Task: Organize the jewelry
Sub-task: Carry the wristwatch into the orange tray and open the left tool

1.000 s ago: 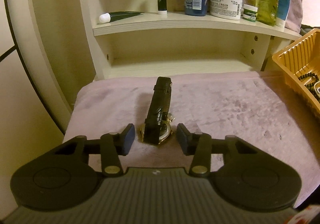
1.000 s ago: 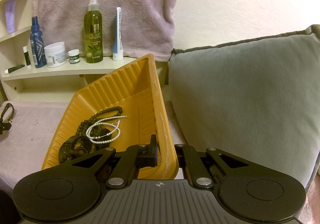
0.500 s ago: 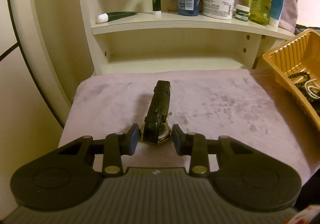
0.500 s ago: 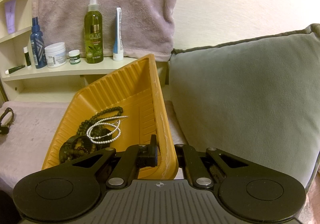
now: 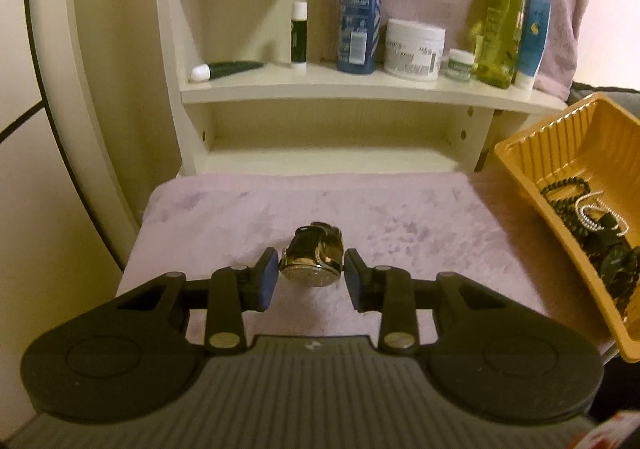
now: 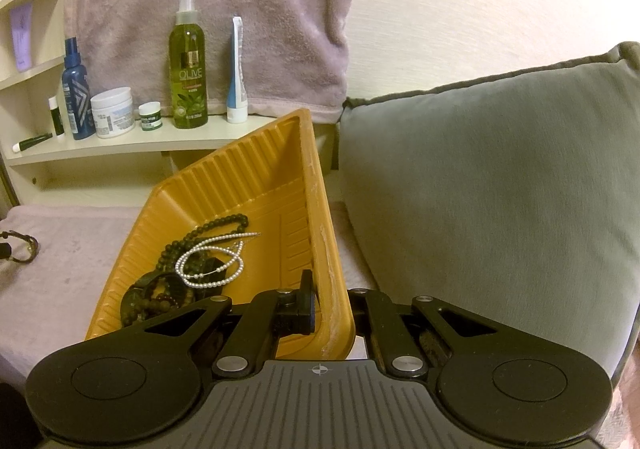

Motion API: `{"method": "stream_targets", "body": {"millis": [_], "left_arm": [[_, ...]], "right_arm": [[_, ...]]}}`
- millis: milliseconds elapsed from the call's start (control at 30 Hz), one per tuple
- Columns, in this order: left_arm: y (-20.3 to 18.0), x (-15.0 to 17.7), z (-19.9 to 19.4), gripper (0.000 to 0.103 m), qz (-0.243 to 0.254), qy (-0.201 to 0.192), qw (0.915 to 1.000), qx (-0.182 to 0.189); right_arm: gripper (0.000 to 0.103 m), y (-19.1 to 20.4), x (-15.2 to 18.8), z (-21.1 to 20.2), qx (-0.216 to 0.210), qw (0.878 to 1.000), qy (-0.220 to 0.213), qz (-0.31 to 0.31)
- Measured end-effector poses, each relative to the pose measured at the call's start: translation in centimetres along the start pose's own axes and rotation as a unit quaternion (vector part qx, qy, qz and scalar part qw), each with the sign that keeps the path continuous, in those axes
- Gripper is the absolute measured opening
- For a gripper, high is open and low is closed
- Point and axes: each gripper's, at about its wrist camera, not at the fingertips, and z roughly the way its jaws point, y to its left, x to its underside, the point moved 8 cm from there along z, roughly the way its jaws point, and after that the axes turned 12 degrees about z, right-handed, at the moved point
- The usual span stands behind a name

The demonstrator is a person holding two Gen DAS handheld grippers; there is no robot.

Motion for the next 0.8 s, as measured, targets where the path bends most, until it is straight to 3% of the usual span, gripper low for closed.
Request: {"method": "stream_targets", "body": {"millis": [800], "left_arm": [[-5.4, -4.4, -0.4, 0.032, 0.044, -0.039, 0.9973, 0.044]], "right_arm": [[0.006, 0.0, 0.0, -0.1, 0.000, 1.000, 0.001, 0.001]]}}
